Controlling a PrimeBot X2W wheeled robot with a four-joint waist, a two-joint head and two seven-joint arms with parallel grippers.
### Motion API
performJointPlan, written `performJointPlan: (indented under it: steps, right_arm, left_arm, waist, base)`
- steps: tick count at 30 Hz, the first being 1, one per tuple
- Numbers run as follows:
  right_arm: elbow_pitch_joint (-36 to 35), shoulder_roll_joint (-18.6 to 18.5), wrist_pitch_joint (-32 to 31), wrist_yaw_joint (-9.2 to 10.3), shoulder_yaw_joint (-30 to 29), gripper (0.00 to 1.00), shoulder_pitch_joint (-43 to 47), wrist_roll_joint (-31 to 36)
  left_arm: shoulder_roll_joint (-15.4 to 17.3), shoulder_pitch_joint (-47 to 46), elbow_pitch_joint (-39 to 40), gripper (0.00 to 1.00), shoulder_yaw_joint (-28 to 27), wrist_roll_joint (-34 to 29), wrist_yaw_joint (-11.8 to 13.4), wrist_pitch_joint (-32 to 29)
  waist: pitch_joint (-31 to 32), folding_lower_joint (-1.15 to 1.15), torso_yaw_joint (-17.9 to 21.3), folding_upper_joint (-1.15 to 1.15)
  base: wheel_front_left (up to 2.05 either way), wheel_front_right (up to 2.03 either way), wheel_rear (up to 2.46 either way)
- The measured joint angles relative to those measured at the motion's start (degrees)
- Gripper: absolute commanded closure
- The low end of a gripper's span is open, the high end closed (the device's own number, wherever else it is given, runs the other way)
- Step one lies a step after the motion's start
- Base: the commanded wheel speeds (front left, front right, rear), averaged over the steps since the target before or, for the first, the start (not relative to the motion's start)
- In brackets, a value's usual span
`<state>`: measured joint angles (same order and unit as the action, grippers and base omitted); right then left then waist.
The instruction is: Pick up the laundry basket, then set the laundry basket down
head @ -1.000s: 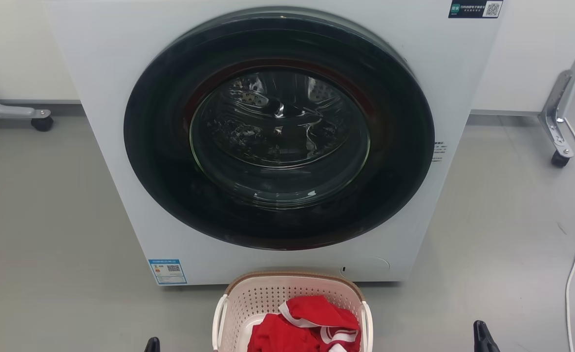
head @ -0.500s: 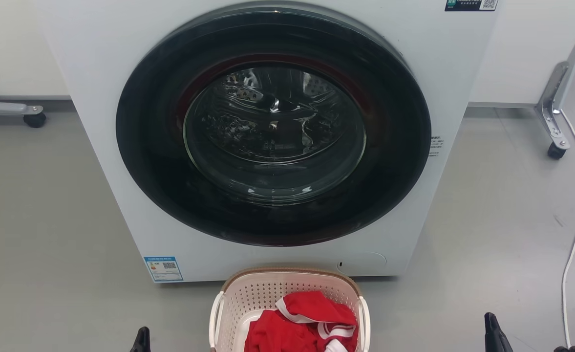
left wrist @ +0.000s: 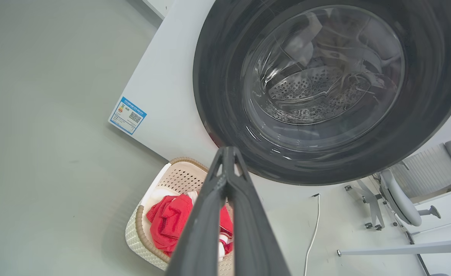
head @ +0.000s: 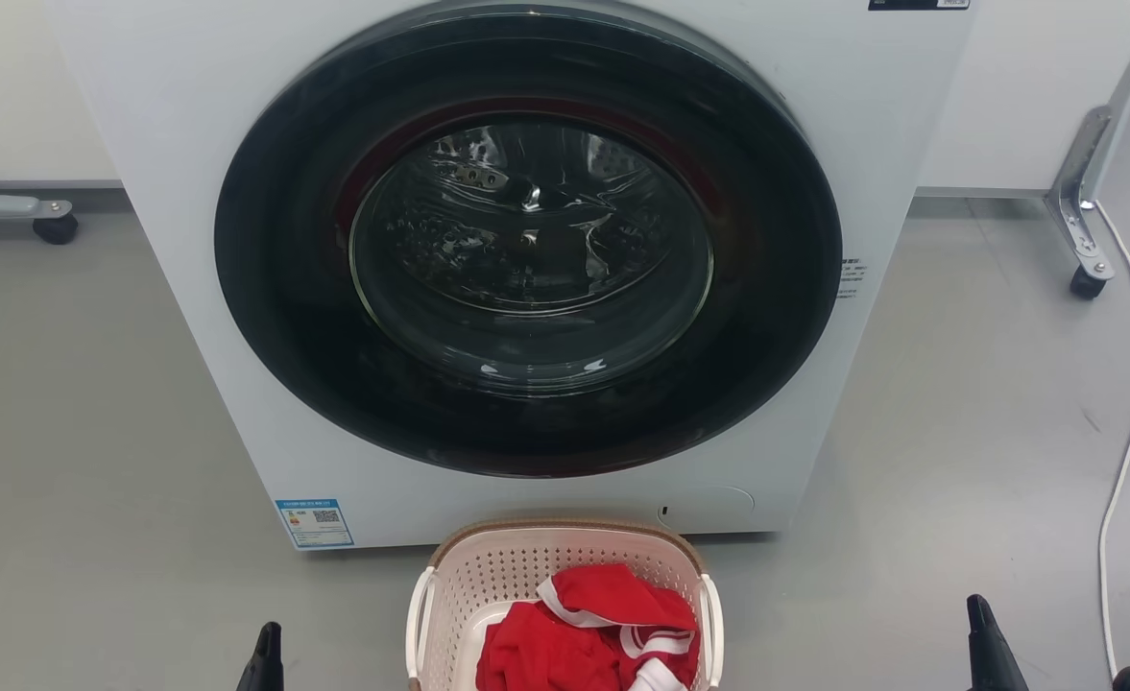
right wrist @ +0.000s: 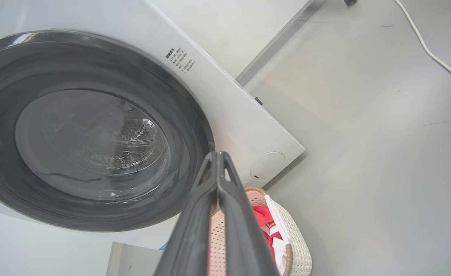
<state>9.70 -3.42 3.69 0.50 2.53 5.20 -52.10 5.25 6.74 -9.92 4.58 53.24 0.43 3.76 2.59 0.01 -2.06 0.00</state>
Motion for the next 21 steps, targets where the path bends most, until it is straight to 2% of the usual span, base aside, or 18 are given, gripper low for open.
performJointPlan:
  steps: [21]
  right_arm:
    - [3.07, 0.42, -4.21, -3.05, -4.24, 1.00, -4.07, -16.61]
  left_arm:
    - [-1.11, -4.56, -2.85, 1.00, -4.07, 15.60, -3.05, -4.27]
  waist:
    - [-1.13, 0.00, 0.87, -0.01]
  base:
    - [0.00, 0.00, 0.00]
